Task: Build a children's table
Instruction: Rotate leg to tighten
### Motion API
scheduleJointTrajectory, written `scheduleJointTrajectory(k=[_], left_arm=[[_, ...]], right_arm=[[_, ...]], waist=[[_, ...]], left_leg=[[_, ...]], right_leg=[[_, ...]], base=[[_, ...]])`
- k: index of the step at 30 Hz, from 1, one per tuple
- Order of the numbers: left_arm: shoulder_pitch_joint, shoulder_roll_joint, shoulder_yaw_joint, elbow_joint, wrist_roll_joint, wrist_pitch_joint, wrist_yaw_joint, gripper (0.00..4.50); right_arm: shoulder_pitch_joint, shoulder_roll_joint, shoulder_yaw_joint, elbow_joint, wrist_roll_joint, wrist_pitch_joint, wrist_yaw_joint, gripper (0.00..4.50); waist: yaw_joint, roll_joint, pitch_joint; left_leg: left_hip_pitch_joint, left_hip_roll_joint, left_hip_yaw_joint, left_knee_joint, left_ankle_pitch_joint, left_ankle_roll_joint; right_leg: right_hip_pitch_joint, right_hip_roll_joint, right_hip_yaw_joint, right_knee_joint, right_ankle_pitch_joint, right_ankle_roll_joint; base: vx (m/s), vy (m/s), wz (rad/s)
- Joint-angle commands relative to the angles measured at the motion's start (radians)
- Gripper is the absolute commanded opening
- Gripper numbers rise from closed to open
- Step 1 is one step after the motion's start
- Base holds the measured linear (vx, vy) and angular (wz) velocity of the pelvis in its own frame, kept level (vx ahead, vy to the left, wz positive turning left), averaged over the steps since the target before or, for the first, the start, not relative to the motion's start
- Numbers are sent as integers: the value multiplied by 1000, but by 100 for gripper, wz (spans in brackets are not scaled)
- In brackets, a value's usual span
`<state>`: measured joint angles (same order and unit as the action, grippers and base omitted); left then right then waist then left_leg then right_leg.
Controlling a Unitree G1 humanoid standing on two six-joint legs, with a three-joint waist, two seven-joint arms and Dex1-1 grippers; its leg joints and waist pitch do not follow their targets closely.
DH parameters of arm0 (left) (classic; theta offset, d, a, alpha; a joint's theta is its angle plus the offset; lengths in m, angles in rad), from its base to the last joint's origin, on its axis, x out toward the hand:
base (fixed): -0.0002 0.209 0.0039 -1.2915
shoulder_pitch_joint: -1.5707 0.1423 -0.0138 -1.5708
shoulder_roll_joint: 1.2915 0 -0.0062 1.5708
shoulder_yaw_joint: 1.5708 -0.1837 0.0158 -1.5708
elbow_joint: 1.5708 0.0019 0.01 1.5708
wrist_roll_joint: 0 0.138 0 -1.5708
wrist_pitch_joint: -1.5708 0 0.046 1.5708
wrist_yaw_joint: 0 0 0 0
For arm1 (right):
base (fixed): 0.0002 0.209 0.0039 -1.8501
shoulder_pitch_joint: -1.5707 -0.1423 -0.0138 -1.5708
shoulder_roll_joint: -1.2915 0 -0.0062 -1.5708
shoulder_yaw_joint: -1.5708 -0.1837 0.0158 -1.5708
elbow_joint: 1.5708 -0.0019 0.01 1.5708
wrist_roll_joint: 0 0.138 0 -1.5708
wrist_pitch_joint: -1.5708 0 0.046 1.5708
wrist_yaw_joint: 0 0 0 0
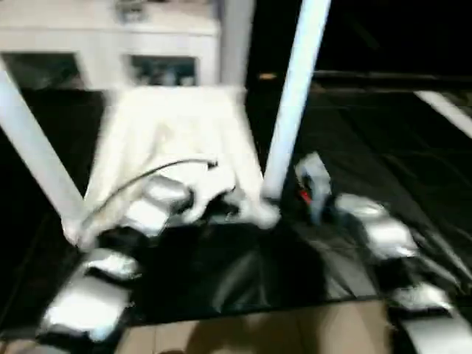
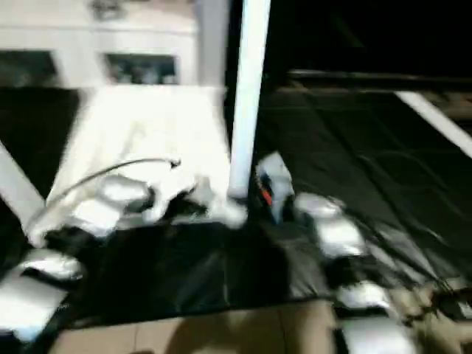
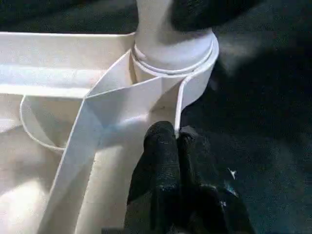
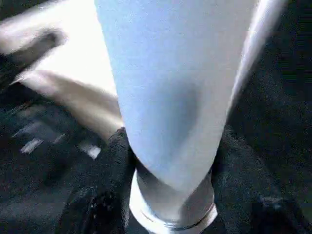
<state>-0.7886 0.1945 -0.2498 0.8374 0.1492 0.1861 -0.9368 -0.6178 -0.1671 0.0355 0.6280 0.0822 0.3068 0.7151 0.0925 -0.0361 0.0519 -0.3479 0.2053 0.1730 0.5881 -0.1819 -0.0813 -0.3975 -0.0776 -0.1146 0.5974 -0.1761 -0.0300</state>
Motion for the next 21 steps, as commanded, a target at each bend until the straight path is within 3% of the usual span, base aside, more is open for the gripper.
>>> scheduleJointTrajectory(k=[1, 3, 4, 9, 12, 19, 21], left_arm=[[-46, -117, 8, -6, -45, 15, 123, 0], [-59, -135, 20, 6, -41, 21, 165, 0], [-64, -143, 24, 11, -38, 22, 182, 0], [-54, -139, 24, -13, -26, 23, 170, 0], [-44, -123, 17, -25, -19, 5, 151, 0], [-22, -40, -4, -38, -17, -63, 16, 0], [-18, -18, -10, -35, -15, -92, -20, 0]], right_arm=[[-29, 131, 105, 35, 2, 22, -22, 194], [-50, 155, 98, 68, -4, 11, -58, 194], [-59, 165, 97, 81, -4, 2, -60, 248], [-59, 187, 85, 75, -17, -14, -73, 284], [-48, 173, 84, 67, -16, -23, -59, 320], [-9, 54, 52, 34, 7, -73, 79, 394], [3, 20, 57, 18, 15, -85, 140, 402]], waist=[[-2, 7, -60], [-4, 7, -60], [-5, 5, -59], [3, -4, -66], [8, -3, -68], [7, 7, -69], [10, 4, -68]], left_leg=[[1, 28, -23, -77, -274, -9], [0, 28, -21, -77, -276, 1], [-2, 27, -19, -76, -275, 5], [2, 28, -9, -71, -206, 31], [-4, 27, -7, -71, -158, 43], [-1, 31, -7, -72, -151, 54], [-2, 32, -6, -72, -154, 60]], right_leg=[[50, -87, 45, -107, -492, -78], [49, -88, 47, -103, -448, -96], [50, -87, 48, -104, -443, -98], [50, -87, 59, -88, -331, -137], [55, -85, 59, -80, -275, -150], [58, -84, 61, -71, -191, -182], [59, -84, 61, -71, -185, -187]], base=[[0, 0, 0], [0, 0, 0], [0, 0, 0], [0, 0, 0], [0, 0, 0], [0, 0, 0], [0, 0, 0]])
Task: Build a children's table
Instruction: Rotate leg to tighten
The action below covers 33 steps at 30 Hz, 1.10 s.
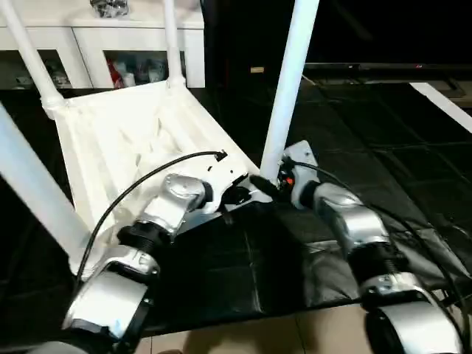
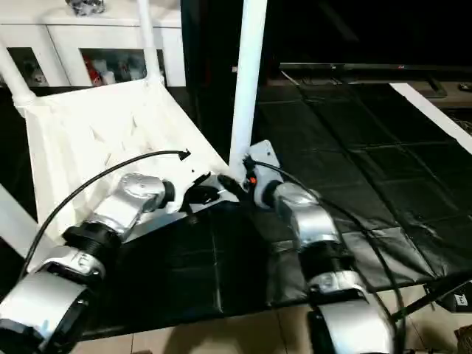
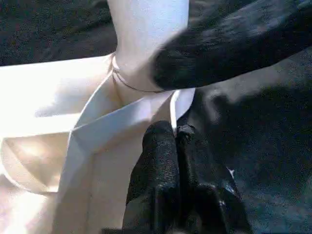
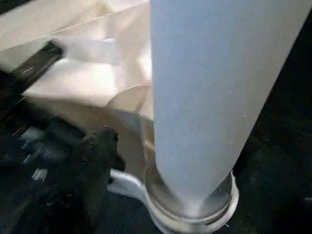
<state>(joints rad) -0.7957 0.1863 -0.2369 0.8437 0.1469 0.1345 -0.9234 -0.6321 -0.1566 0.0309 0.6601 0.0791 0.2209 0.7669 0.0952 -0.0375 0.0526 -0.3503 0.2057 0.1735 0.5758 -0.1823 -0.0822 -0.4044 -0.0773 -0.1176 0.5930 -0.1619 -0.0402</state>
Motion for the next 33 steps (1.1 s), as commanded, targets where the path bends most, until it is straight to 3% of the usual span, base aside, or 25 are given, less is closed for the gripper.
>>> scheduleJointTrajectory(k=[1, 3, 7, 9, 13, 18, 21, 22, 23, 27, 33], left_arm=[[-8, 4, -27, -41, -13, -55, -59, 0], [-1, 27, -37, -42, -15, -76, -108, 0], [22, 98, -64, -53, -27, -169, -273, 0], [25, 109, -67, -54, -30, -191, -299, 0], [53, 166, -110, -63, -28, -277, -431, 0], [78, 193, -126, -98, -57, -299, -527, 0], [91, 211, -135, -114, -62, -317, -571, 0], [93, 215, -137, -116, -63, -322, -580, 0], [96, 221, -140, -117, -63, -330, -587, 0], [100, 234, -144, -115, -57, -349, -597, 0], [103, 237, -145, -126, -60, -348, -602, 0]], right_arm=[[25, -11, 66, -27, 25, -8, 127, 411], [33, -38, 65, -45, 41, -18, 184, 429], [47, -117, 68, -82, 68, -56, 338, 447], [49, -131, 72, -88, 67, -61, 366, 447], [80, -228, 130, -141, 97, -52, 600, 447], [66, -241, 126, -105, 98, -92, 634, 447], [64, -246, 127, -98, 115, -82, 668, 447], [65, -249, 130, -101, 123, -74, 679, 447], [67, -254, 135, -106, 132, -58, 701, 418], [71, -262, 145, -113, 146, -27, 752, 400], [71, -239, 147, -104, 150, -44, 747, 353]], waist=[[8, 6, -69], [14, 10, -67], [27, 5, -68], [30, 9, -68], [56, 7, -67], [62, 5, -67], [63, 0, -67], [66, 2, -68], [67, -2, -68], [69, -3, -68], [68, -1, -70]], left_leg=[[2, 32, -6, -59, -155, 60], [3, 32, -6, -60, -166, 61], [3, 37, -4, -59, -167, 57], [4, 39, -3, -58, -165, 56], [9, 43, -2, -59, -183, 57], [7, 42, -3, -59, -185, 36], [7, 41, -2, -59, -183, 35], [8, 42, -2, -59, -180, 39], [7, 42, -2, -59, -178, 42], [5, 41, -2, -58, -170, 44], [5, 42, -3, -58, -158, 37]], right_leg=[[65, -85, 64, -67, -199, -179], [65, -85, 63, -71, -226, -174], [63, -84, 62, -67, -231, -170], [61, -84, 63, -64, -218, -178], [59, -86, 64, -64, -235, -170], [58, -90, 63, -65, -273, -163], [57, -88, 62, -67, -291, -159], [56, -86, 63, -65, -284, -158], [57, -86, 63, -65, -281, -158], [58, -86, 62, -63, -278, -154], [57, -86, 62, -59, -267, -157]], base=[[0, 0, 0], [0, 0, 0], [0, 0, 0], [0, 0, 0], [0, 0, 0], [0, 0, 0], [0, 0, 0], [0, 0, 0], [0, 0, 0], [0, 0, 0], [0, 0, 0]])
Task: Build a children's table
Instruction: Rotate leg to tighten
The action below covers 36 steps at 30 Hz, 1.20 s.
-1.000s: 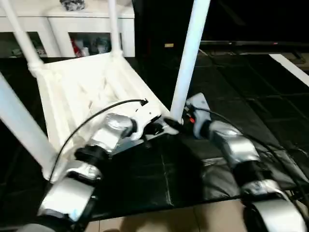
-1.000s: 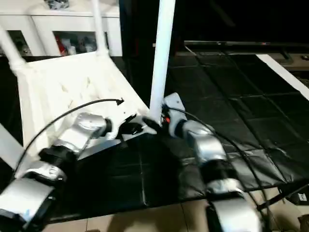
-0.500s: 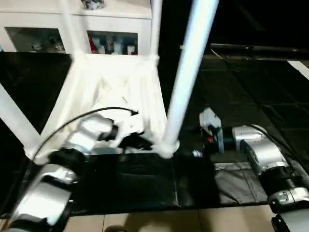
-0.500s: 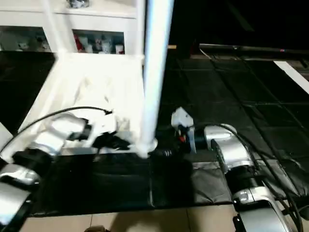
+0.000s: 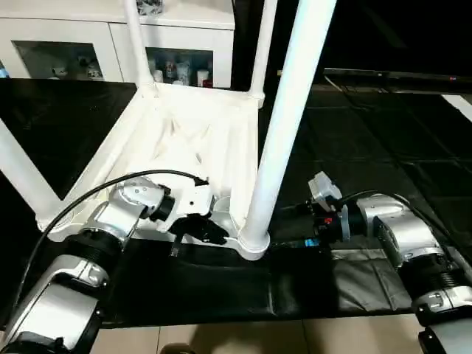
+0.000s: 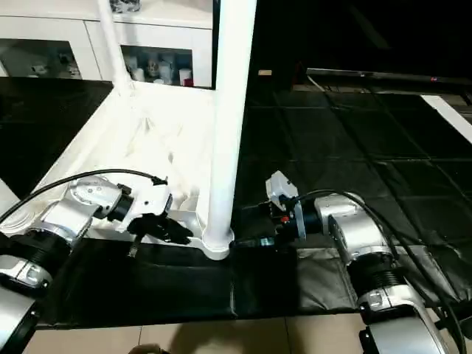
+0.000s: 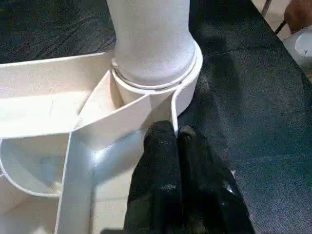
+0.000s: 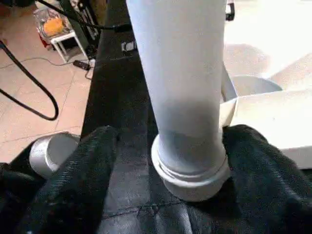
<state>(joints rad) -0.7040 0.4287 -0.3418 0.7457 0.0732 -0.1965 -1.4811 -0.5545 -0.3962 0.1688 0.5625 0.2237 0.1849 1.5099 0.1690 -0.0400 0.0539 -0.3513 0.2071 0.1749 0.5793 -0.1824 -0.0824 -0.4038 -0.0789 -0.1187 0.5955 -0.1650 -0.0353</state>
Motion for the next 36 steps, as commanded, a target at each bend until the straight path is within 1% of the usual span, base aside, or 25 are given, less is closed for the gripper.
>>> scheduleJointTrajectory(k=[1, 2, 5, 7, 9, 10, 11, 12, 15, 17, 18, 20, 24, 25, 26, 28, 29, 30, 31, 32, 33, 34, 35, 36], left_arm=[[10, -7, -41, -27, 14, -18, -44, 0], [9, -9, -41, -26, 13, -18, -44, 0], [8, -16, -45, -31, 10, -17, -41, 0], [9, -17, -46, -33, 10, -18, -41, 0], [9, -19, -48, -34, 10, -18, -41, 0], [10, -19, -49, -36, 10, -17, -40, 0], [11, -20, -50, -38, 10, -16, -40, 0], [12, -20, -51, -39, 11, -16, -40, 0], [11, -21, -51, -39, 12, -16, -38, 0], [11, -22, -52, -38, 14, -16, -36, 0], [11, -22, -52, -37, 14, -17, -35, 0], [10, -23, -53, -34, 17, -18, -30, 0], [2, -30, -51, -14, 31, -17, 3, 0], [-1, -34, -50, -8, 36, -6, 22, 0], [-5, -40, -46, -2, 40, 9, 43, 0], [-14, -60, -31, 10, 38, 53, 89, 0], [-17, -69, -25, 11, 34, 68, 103, 0], [-17, -70, -24, 11, 33, 70, 105, 0], [-30, -101, -3, 18, 26, 116, 167, 0], [-35, -115, 5, 19, 24, 137, 193, 0], [-42, -131, 14, 21, 20, 162, 222, 0], [-54, -160, 31, 23, 12, 206, 273, 0], [-67, -190, 48, 26, 2, 248, 318, 0], [-67, -190, 48, 26, 2, 248, 318, 0]], right_arm=[[-8, 7, 11, -5, 7, -11, 1, 338], [-10, 15, 11, -2, 8, -14, -5, 326], [-24, 47, 10, 24, -3, -30, -36, 322], [-30, 59, 9, 38, -9, -42, -51, 287], [-37, 67, 8, 51, -11, -48, -60, 279], [-39, 73, 10, 56, -12, -48, -62, 267], [-40, 76, 11, 58, -11, -47, -62, 267], [-40, 79, 13, 58, -10, -44, -60, 243], [-41, 81, 14, 61, -8, -40, -55, 235], [-42, 81, 14, 65, -7, -39, -51, 215], [-42, 81, 14, 66, -7, -40, -49, 208], [-41, 80, 14, 67, -6, -39, -45, 205], [-28, 77, 19, 51, 3, -28, -35, 196], [-21, 80, 20, 42, 6, -22, -36, 196], [-14, 82, 21, 33, 7, -18, -39, 196], [6, 94, 19, 14, 10, -15, -65, 196], [12, 100, 15, 10, 9, -15, -83, 196], [13, 101, 14, 9, 9, -15, -87, 196], [21, 131, 3, 18, -9, 0, -185, 196], [23, 144, -2, 21, -18, 6, -229, 196], [22, 160, -8, 27, -29, 10, -283, 196], [15, 194, -25, 43, -47, 12, -389, 196], [-1, 226, -42, 57, -57, 22, -479, 196], [-1, 226, -42, 57, -57, 22, -479, 195]], waist=[[-6, 1, -72], [-6, 1, -71], [-6, 3, -72], [-7, 3, -72], [-7, 5, -72], [-7, 5, -72], [-7, 5, -72], [-7, 5, -72], [-5, 3, -73], [-5, 4, -73], [-5, 3, -73], [-4, 4, -73], [-4, 4, -73], [-3, 4, -72], [-2, 10, -73], [-1, 7, -71], [1, 8, -69], [1, 9, -67], [-2, 9, -66], [-2, 9, -63], [-10, 10, -59], [-15, 9, -58], [-24, 8, -57], [-29, 8, -55]], left_leg=[[6, 40, -3, -60, -155, 37], [5, 40, -4, -60, -154, 37], [7, 40, -4, -61, -153, 31], [7, 40, -4, -61, -159, 28], [9, 41, -4, -62, -161, 25], [9, 42, -4, -62, -160, 24], [9, 41, -4, -62, -160, 25], [8, 41, -4, -62, -160, 26], [7, 40, -4, -61, -152, 28], [7, 40, -3, -61, -150, 29], [6, 40, -3, -60, -150, 29], [7, 40, -3, -61, -157, 27], [7, 40, -4, -60, -152, 29], [9, 40, -3, -60, -157, 29], [10, 41, -4, -61, -161, 27], [14, 42, -3, -61, -176, 23], [16, 42, -2, -62, -192, 21], [17, 42, -2, -63, -202, 19], [16, 43, -4, -66, -221, 7], [18, 42, -5, -67, -237, 4], [23, 38, -7, -68, -278, -9], [24, 38, -9, -68, -293, -17], [19, 33, -14, -68, -309, -24], [21, 31, -15, -67, -314, -28]], right_leg=[[56, -84, 63, -61, -249, -168], [56, -84, 63, -60, -248, -168], [56, -85, 63, -60, -247, -171], [56, -86, 63, -60, -253, -172], [54, -85, 64, -59, -248, -175], [55, -84, 64, -59, -244, -176], [56, -84, 64, -57, -236, -177], [56, -84, 64, -57, -235, -177], [57, -85, 64, -57, -235, -170], [57, -85, 64, -57, -232, -171], [57, -85, 64, -57, -233, -170], [57, -85, 64, -59, -249, -165], [57, -85, 64, -58, -242, -165], [56, -84, 64, -59, -249, -165], [55, -85, 64, -59, -251, -166], [53, -84, 64, -63, -261, -166], [50, -85, 65, -66, -280, -166], [50, -86, 64, -69, -297, -163], [51, -87, 63, -72, -339, -153], [49, -87, 62, -77, -365, -146], [46, -89, 60, -86, -433, -130], [46, -92, 59, -89, -470, -119], [50, -94, 53, -97, -539, -87], [47, -94, 50, -104, -574, -72]], base=[[0, 0, 0], [0, 0, 0], [0, 0, 0], [0, 0, 0], [0, 0, 0], [0, 0, 0], [0, 0, 0], [0, 0, 0], [0, 0, 0], [0, 0, 0], [0, 0, 0], [0, 0, 0], [0, 0, 0], [0, 0, 0], [0, 0, 0], [0, 0, 0], [0, 0, 0], [0, 0, 0], [0, 0, 0], [0, 0, 0], [0, 0, 0], [0, 0, 0], [-58, 2, -4], [-60, 3, -6]])
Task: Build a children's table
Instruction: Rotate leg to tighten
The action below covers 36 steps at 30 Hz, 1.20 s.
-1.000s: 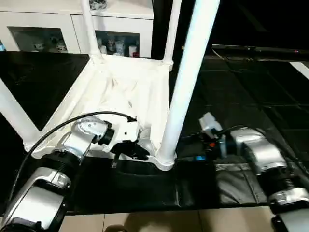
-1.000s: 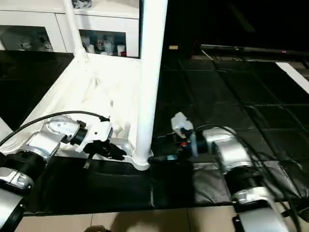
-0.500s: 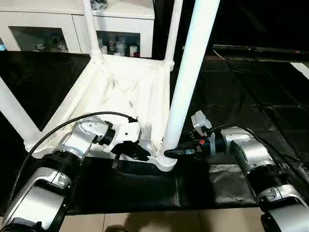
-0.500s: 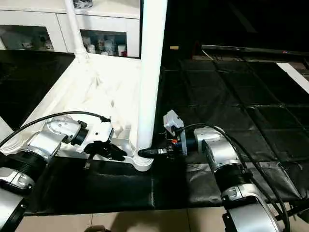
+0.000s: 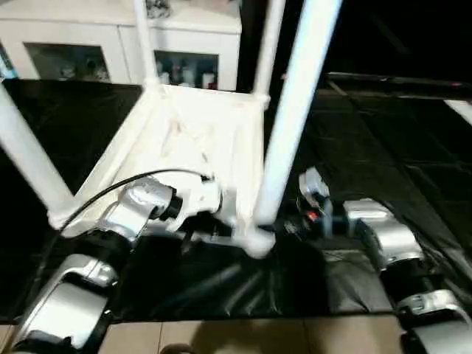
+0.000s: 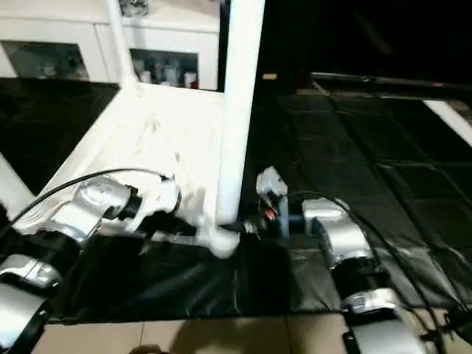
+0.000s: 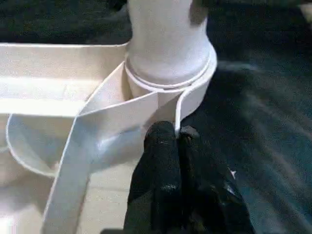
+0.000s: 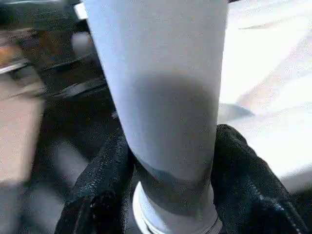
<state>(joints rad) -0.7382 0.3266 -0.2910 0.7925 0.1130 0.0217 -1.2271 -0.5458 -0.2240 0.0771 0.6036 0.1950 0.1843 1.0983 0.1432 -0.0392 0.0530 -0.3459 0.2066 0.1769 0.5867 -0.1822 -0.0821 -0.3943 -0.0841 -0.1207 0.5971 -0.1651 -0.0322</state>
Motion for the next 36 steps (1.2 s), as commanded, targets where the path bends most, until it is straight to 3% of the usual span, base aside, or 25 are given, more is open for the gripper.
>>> scheduleJointTrajectory(k=[1, 2, 3, 4, 6, 7, 8, 10, 11, 12, 15, 16, 17, 18, 19, 23, 24, 27, 28, 31, 36], left_arm=[[-51, -125, 18, -13, -48, 75, 126, 0], [-65, -150, 32, -6, -53, 101, 171, 0], [-68, -156, 35, -4, -54, 107, 182, 0], [-90, -188, 51, 17, -53, 136, 248, 0], [-113, -217, 70, 44, -48, 154, 327, 0], [-124, -234, 82, 57, -49, 164, 365, 0], [-132, -248, 93, 65, -52, 174, 397, 0], [-141, -266, 105, 69, -45, 187, 436, 0], [-141, -270, 104, 65, -41, 193, 441, 0], [-140, -273, 103, 60, -40, 197, 442, 0], [-132, -266, 92, 44, -28, 192, 434, 0], [-129, -258, 88, 44, -21, 181, 433, 0], [-127, -254, 86, 43, -20, 178, 428, 0], [-122, -246, 84, 38, -19, 173, 414, 0], [-118, -237, 79, 33, -16, 165, 402, 0], [-99, -186, 52, 19, -3, 112, 320, 0], [-97, -181, 50, 19, -3, 106, 311, 0], [-90, -140, 35, 23, 5, 60, 246, 0], [-87, -121, 30, 23, 4, 54, 208, 0], [-81, -87, 11, 25, 7, 19, 136, 0], [-37, -9, -50, -11, -7, -105, -74, 0]], right_arm=[[-30, 93, 29, 31, -36, 42, -170, 194], [-45, 118, 15, 38, -39, 59, -233, 194], [-49, 124, 12, 40, -40, 63, -247, 194], [-77, 158, -4, 62, -45, 81, -328, 193], [-108, 186, -16, 93, -54, 91, -408, 193], [-130, 201, -23, 118, -58, 99, -454, 193], [-147, 211, -27, 137, -62, 100, -484, 193], [-165, 225, -32, 158, -68, 92, -504, 193], [-169, 230, -36, 164, -74, 82, -512, 228], [-171, 230, -33, 168, -85, 69, -519, 247], [-163, 227, -29, 160, -93, 54, -505, 262], [-158, 221, -26, 156, -93, 42, -495, 284], [-154, 217, -25, 154, -93, 38, -490, 284], [-146, 205, -23, 149, -94, 30, -476, 301], [-137, 197, -27, 141, -86, 24, -457, 301], [-90, 121, -14, 89, -67, 7, -311, 341], [-85, 113, -11, 85, -66, 5, -296, 346], [-61, 53, -12, 49, -45, 7, -194, 362], [-54, 23, -13, 33, -34, 7, -144, 388], [-49, -24, -15, 22, -25, 0, -66, 401], [-53, -112, -7, 17, -16, -25, 79, 441]], waist=[[-11, 6, -55], [-24, 10, -54], [-29, 10, -56], [-45, 15, -60], [-51, 17, -63], [-61, 16, -66], [-62, 16, -64], [-57, 10, -67], [-56, 6, -68], [-53, 9, -67], [-46, 9, -75], [-44, 7, -79], [-43, 7, -80], [-43, 0, -80], [-41, 6, -80], [-36, 7, -78], [-34, 12, -78], [-27, 9, -74], [-22, 13, -75], [-12, 14, -73], [3, 14, -77]], left_leg=[[20, 26, -20, -70, -326, -29], [8, 24, -23, -71, -322, -28], [5, 26, -27, -72, -322, -32], [-1, 25, -30, -72, -324, -27], [1, 27, -31, -72, -320, -19], [-10, 31, -33, -76, -299, -13], [-10, 32, -33, -76, -299, -13], [3, 26, -22, -69, -276, 3], [-2, 26, -21, -69, -256, 10], [-3, 27, -20, -71, -241, 16], [1, 32, -15, -67, -183, 30], [-7, 29, -12, -64, -132, 46], [-7, 28, -11, -63, -114, 53], [-10, 28, -11, -63, -96, 61], [-9, 29, -10, -63, -71, 78], [-6, 32, -10, -63, -89, 94], [-5, 32, -10, -63, -94, 95], [-3, 34, -8, -65, -133, 85], [0, 36, -8, -66, -144, 76], [-1, 39, -9, -67, -158, 58], [1, 43, -9, -66, -151, 51]], right_leg=[[36, -92, 44, -117, -631, -49], [44, -89, 37, -122, -642, -32], [47, -90, 32, -121, -638, -27], [51, -89, 26, -124, -608, -24], [52, -89, 23, -124, -566, -34], [61, -89, 20, -113, -486, -57], [58, -89, 20, -112, -474, -63], [48, -91, 29, -111, -432, -93], [52, -91, 32, -106, -408, -101], [52, -91, 34, -103, -390, -109], [49, -87, 41, -84, -269, -153], [58, -86, 42, -71, -188, -177], [59, -86, 43, -68, -160, -183], [61, -84, 43, -64, -137, -187], [60, -85, 43, -60, -98, -204], [63, -84, 42, -61, -98, -207], [62, -84, 42, -61, -99, -208], [62, -84, 42, -70, -147, -195], [60, -85, 42, -71, -169, -193], [59, -85, 40, -75, -217, -174], [56, -87, 41, -68, -192, -184]], base=[[-60, 3, -6], [-57, 16, -12], [0, 0, 0], [0, 0, 0], [0, 0, 0], [0, 0, 0], [0, 0, 0], [0, 0, 0], [0, 0, 0], [0, 0, 0], [40, -16, 2], [62, -28, 4], [56, -29, 0], [0, 0, 0], [0, 0, 0], [0, 0, 0], [0, 0, 0], [0, 0, 0], [0, 0, 0], [0, 0, 0], [0, 0, 0]])
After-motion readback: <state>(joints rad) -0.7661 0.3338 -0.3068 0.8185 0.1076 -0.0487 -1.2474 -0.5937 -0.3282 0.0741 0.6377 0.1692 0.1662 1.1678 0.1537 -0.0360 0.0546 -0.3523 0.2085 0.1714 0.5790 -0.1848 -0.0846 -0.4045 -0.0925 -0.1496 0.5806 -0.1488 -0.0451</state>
